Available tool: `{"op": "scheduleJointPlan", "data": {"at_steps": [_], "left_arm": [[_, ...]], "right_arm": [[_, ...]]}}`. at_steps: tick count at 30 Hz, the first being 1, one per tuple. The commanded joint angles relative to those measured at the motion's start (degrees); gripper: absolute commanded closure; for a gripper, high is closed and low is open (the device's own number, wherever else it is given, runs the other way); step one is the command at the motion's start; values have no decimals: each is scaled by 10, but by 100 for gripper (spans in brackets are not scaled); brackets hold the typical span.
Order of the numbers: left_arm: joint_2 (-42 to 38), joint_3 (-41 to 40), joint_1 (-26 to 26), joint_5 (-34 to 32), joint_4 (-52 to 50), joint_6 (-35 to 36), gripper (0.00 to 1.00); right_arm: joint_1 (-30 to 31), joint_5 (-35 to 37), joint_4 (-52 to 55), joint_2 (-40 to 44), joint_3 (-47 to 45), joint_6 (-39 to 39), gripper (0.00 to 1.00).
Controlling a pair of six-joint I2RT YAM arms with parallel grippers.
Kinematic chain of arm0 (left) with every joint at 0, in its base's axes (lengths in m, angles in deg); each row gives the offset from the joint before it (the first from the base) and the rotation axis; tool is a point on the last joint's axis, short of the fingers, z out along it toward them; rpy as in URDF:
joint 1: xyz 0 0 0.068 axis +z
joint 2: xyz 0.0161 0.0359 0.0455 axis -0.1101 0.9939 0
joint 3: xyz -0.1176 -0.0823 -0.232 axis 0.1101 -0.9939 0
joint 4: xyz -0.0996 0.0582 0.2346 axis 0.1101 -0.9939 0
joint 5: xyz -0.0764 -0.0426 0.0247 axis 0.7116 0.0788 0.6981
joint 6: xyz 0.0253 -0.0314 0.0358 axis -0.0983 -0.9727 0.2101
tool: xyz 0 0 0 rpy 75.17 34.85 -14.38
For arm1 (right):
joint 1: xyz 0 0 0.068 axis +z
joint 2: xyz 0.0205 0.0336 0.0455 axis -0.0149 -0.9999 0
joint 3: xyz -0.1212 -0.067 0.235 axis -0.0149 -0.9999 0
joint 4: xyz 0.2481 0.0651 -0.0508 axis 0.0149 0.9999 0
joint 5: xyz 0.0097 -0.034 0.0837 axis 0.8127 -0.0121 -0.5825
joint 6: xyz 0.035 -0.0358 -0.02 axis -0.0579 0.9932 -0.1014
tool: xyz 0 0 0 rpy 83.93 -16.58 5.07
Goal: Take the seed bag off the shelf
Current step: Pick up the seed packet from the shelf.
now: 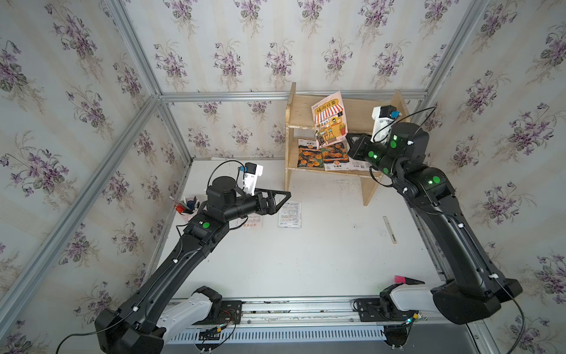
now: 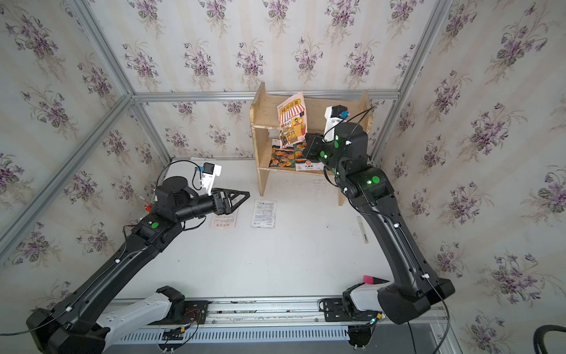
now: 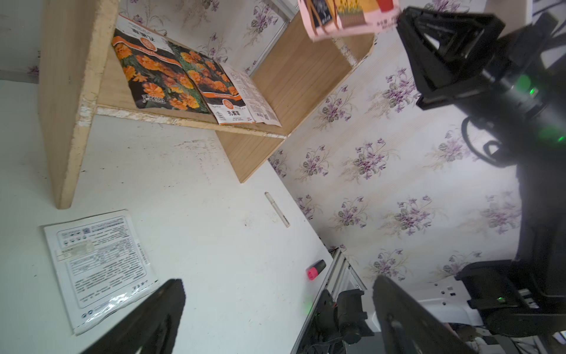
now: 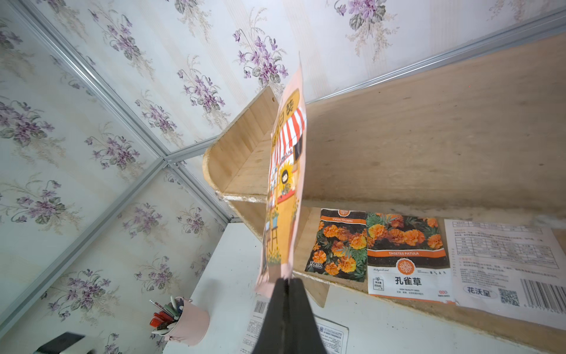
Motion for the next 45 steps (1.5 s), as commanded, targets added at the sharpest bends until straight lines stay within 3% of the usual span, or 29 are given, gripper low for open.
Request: {"op": "scheduleJointPlan", "data": {"at_steps": [1, 8, 15, 21, 35, 39, 45], "left_arm": [[22, -3, -2, 34, 121, -74, 0], [81, -4, -30, 19, 247, -129, 0], [167, 4, -59, -14, 402, -187, 0], [257, 40, -78, -18, 465, -225, 0], [238, 53, -92, -18, 371, -160, 0], [231, 79, -90, 9, 294, -69, 0], [247, 186, -84, 65, 132, 96, 0]], "right_arm": [[1, -39, -29, 37, -32, 25, 100], [0, -103, -38, 95, -93, 30, 100], [0, -117, -53, 133, -147, 24, 100], [0, -126, -55, 149, -159, 20, 100], [0, -133, -25, 163, -152, 35, 100], [0, -157, -20, 159, -147, 35, 100], [1, -204, -3, 150, -129, 42, 100]]}}
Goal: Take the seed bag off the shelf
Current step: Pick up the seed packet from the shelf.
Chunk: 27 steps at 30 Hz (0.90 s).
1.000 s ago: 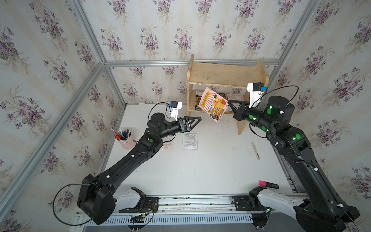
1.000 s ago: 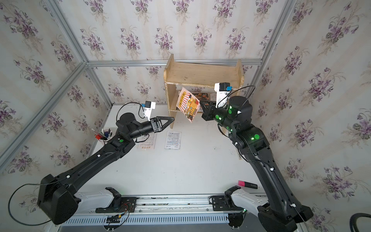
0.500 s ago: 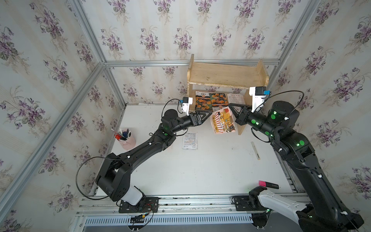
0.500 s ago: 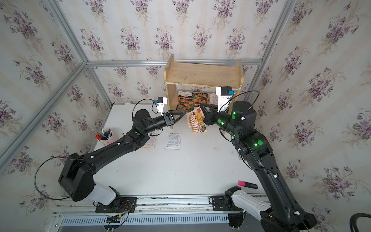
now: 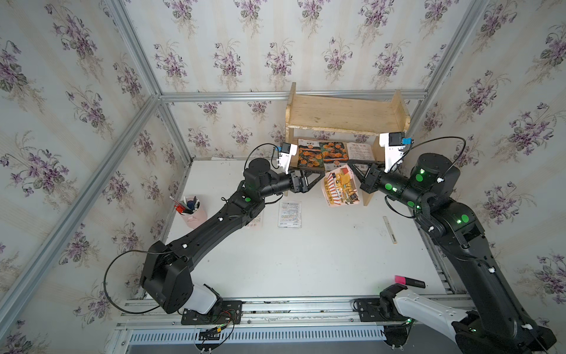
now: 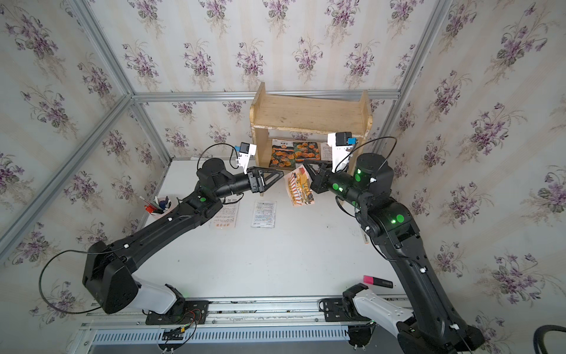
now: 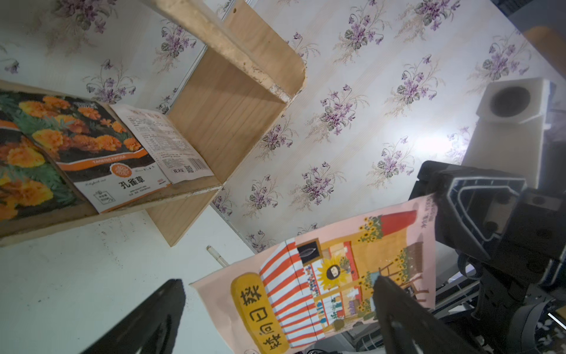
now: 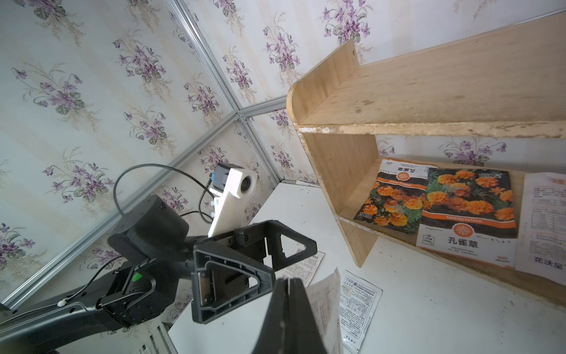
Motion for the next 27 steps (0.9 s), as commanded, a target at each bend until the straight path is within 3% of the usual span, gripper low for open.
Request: {"op": "scheduleJointPlan", "data": {"at_steps": [1, 9, 17, 19, 27], "left_arm": [[10, 45, 3, 61, -103, 133, 0], [5, 101, 4, 199, -222, 291, 1], [22, 176, 3, 297, -350, 372, 5], [29, 190, 3, 312, -371, 382, 21], [41, 208, 2, 334, -427, 413, 65]], "right_arm": [[1, -43, 8, -5, 12, 13, 100], [0, -121, 37, -25, 48, 32, 100], [0, -189, 46, -35, 66, 47, 100], [1, -194, 47, -37, 68, 49, 100], [0, -202, 51, -46, 80, 58, 100]]}}
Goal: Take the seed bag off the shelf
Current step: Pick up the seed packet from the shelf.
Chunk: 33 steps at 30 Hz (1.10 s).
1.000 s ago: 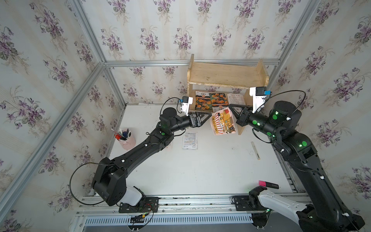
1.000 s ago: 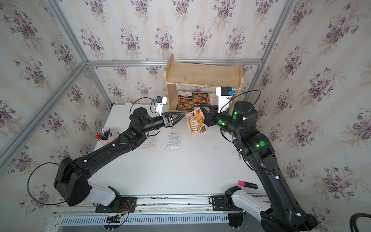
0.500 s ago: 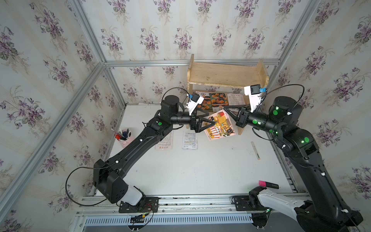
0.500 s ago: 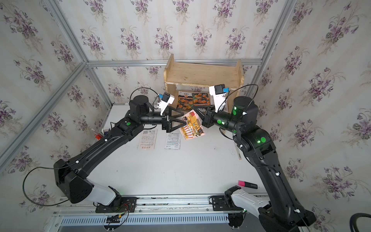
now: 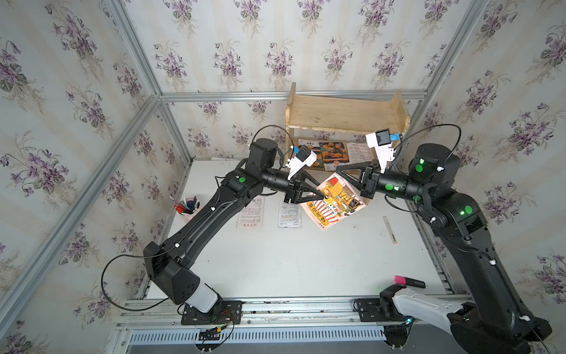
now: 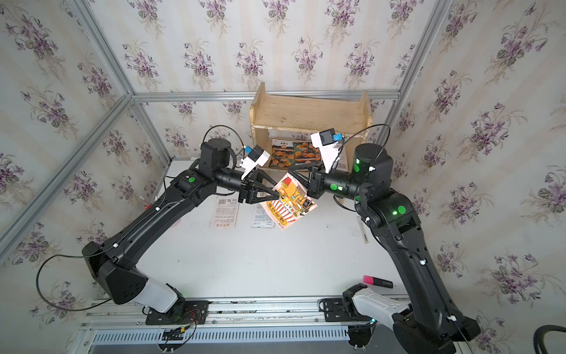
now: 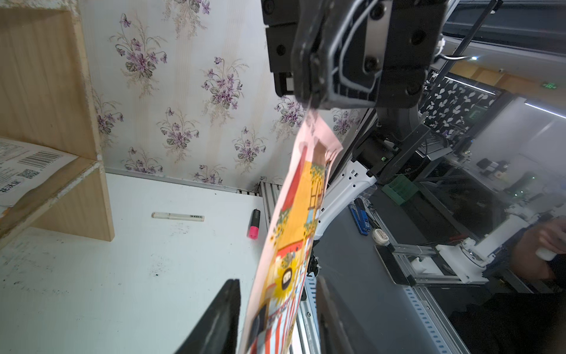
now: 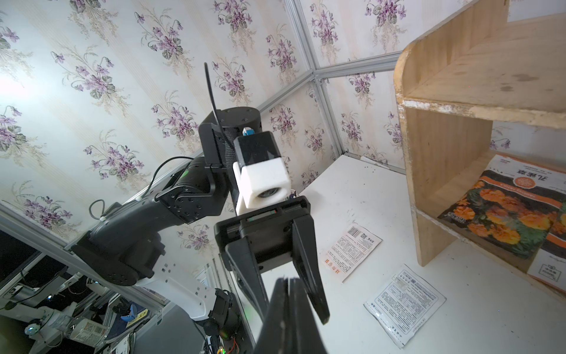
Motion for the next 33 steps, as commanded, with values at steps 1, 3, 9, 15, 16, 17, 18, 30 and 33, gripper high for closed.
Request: {"op": "scheduleJointPlan", "data": {"at_steps": [1, 3, 9, 15, 16, 17, 18, 30, 33], "left_arm": [[2, 3, 0, 25, -26, 26, 70], [4, 3, 0, 27, -28, 26, 76], [7, 7, 0, 30, -24, 9, 100], [-1, -15, 0, -9, 17, -62, 100], [-4, -22, 0, -17, 27, -78, 100], [-8, -30, 0, -26, 35, -94, 100], [-13, -40, 0, -44, 44, -113, 100], [-76, -200, -3, -164, 257, -313, 100], [-108, -225, -3, -183, 298, -341, 100]], "right_arm": [[0, -12, 1, -4, 8, 13, 100], [0, -14, 3, -6, 10, 16, 100], [0, -14, 6, -6, 5, 23, 100], [0, 53, -17, 19, -24, 24, 51], [0, 72, -23, 28, -32, 22, 39], [0, 89, -29, 36, -40, 20, 33], [0, 112, -31, 43, -47, 20, 27], [0, 248, -107, 179, -254, -40, 3], [0, 245, -131, 216, -306, -70, 3]]}}
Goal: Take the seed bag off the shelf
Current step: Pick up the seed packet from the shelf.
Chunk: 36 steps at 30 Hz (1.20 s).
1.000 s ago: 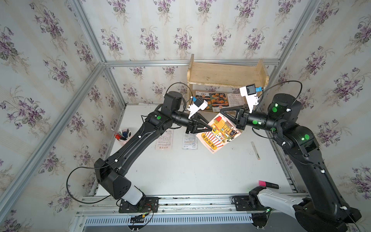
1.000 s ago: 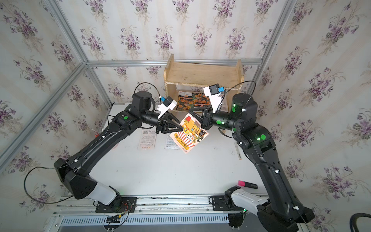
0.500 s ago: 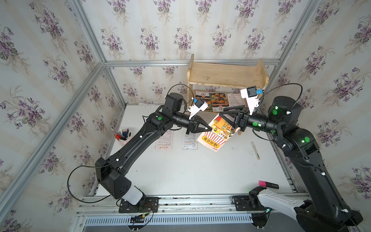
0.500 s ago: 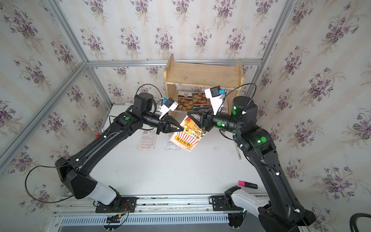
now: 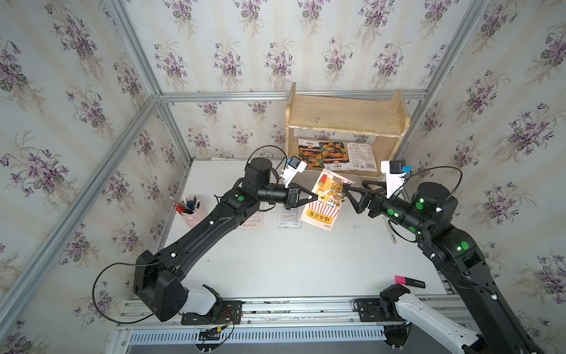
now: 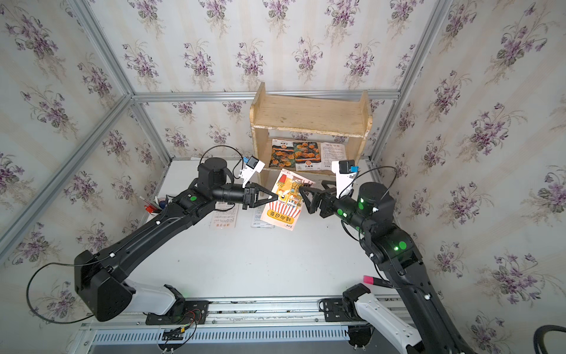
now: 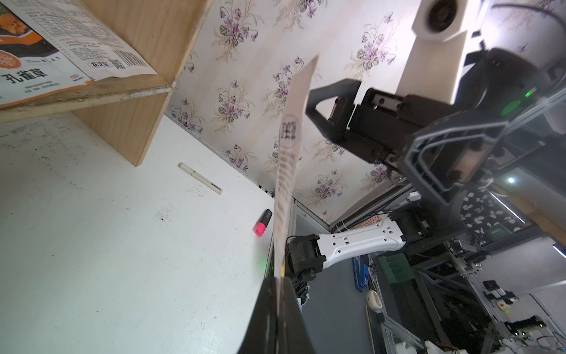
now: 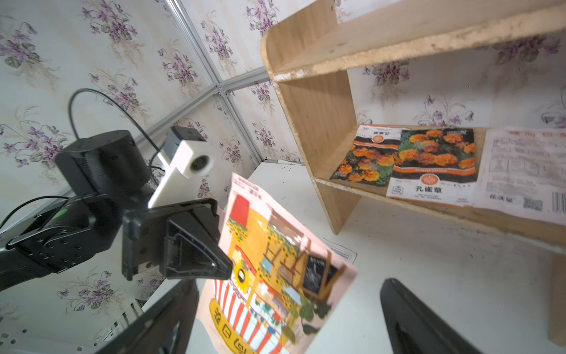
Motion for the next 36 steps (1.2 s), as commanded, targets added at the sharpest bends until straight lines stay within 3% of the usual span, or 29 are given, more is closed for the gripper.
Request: {"op": "scheduleJointPlan", "data": {"at_steps": [1, 6, 11, 18, 30, 34, 36], "left_arm": [[-20, -15, -1, -30, 105, -60, 100], [-27, -38, -3, -26, 186, -111, 100], [-25, -53, -5, -20, 249, -144, 100], [-24, -63, -9, -6, 303, -170, 100], [-24, -59, -12, -9, 278, -155, 100], [-22, -49, -12, -11, 256, -145, 100], [-20, -41, -12, -10, 243, -138, 99]], "right_arm": [[0, 9, -63, 32, -42, -51, 3], [0, -92, -141, 61, -108, -101, 8], [0, -165, -184, 59, -125, -118, 20], [0, -168, -188, 47, -110, -111, 39], [0, -146, -162, 29, -73, -85, 88], [-1, -141, -155, 31, -74, -82, 100], [-1, -141, -151, 29, -74, -81, 100]]}}
